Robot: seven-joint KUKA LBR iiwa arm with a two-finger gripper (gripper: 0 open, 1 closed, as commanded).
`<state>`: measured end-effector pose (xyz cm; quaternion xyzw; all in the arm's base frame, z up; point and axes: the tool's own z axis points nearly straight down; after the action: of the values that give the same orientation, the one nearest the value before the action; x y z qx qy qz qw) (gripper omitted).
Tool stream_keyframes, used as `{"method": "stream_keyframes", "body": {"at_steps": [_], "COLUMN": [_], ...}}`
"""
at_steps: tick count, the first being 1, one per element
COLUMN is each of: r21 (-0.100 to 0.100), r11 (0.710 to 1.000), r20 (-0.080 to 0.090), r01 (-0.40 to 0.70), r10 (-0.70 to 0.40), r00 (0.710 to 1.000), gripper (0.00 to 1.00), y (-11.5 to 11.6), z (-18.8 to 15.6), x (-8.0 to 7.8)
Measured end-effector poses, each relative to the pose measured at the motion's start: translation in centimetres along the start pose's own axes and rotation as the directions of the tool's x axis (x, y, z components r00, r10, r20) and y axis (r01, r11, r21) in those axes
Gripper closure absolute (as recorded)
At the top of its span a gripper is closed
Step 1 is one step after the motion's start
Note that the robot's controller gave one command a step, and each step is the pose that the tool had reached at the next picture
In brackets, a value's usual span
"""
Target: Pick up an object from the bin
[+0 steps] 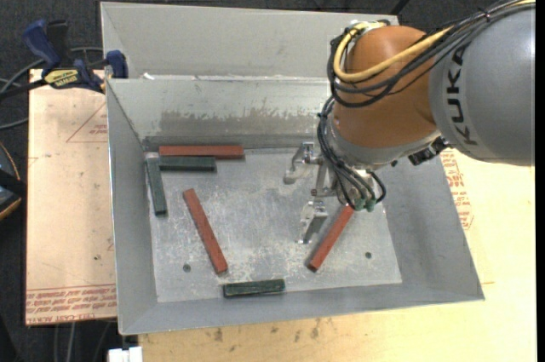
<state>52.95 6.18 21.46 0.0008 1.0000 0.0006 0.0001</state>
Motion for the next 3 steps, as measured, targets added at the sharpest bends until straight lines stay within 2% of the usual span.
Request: {"method": "stream_keyframes", "body": {"at_steps": [1, 2, 3], "r21": [0.0, -0.001, 0.001], "r11": [1.0, 0.998, 0.995], "r20": [0.0, 0.008, 0.005], "r01": [0.0, 0.061, 0.096], "r10": [0.0, -0.061, -0.096], "r00": [1.0, 0.998, 0.995], "gripper": [0.0, 0.0, 0.0], "y": [0.0, -1.3, -2.9], "z": [0.0, 3.0, 9.8], "x": [0.0, 0.0, 0.2]}}
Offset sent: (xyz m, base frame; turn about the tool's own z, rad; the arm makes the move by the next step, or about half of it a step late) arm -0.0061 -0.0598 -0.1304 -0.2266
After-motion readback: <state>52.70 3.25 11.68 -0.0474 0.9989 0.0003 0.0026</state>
